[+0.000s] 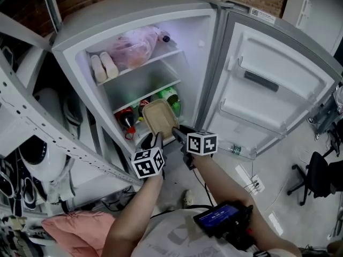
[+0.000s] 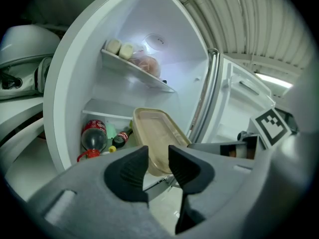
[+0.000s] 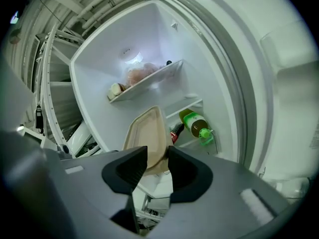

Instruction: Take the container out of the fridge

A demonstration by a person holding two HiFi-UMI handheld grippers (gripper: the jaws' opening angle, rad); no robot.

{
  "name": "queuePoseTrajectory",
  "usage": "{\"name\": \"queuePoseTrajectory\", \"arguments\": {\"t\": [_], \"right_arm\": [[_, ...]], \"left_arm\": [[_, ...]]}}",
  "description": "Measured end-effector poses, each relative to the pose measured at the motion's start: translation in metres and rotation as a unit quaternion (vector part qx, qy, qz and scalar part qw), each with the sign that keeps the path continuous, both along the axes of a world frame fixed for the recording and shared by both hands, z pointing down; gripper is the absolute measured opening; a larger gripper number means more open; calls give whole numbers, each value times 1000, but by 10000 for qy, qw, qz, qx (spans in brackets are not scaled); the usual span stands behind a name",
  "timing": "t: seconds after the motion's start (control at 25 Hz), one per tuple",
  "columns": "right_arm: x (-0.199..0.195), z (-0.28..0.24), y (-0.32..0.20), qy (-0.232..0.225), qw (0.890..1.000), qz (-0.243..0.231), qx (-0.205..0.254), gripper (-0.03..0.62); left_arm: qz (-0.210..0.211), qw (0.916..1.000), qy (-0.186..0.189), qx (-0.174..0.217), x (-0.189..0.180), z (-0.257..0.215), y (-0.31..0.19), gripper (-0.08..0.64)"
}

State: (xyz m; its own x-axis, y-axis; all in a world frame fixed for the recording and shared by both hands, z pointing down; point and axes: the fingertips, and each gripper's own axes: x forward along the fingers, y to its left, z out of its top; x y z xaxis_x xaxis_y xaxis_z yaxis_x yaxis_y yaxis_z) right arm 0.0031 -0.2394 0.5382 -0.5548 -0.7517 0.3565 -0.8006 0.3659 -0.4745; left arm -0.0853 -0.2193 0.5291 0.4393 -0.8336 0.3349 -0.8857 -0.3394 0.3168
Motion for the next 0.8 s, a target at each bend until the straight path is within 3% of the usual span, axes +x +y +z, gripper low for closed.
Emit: {"name": "queuePoseTrajectory", "arguments": {"t": [0.4, 0.8], "right_arm": [[43, 18, 47, 7, 9972, 742, -132, 132], [86, 39, 102, 54, 9891, 1439, -317, 127]], "left_arm": [[837, 9964, -11, -127, 41, 19, 33, 127], [1621, 9863, -5, -295, 82, 41, 73, 127]]}}
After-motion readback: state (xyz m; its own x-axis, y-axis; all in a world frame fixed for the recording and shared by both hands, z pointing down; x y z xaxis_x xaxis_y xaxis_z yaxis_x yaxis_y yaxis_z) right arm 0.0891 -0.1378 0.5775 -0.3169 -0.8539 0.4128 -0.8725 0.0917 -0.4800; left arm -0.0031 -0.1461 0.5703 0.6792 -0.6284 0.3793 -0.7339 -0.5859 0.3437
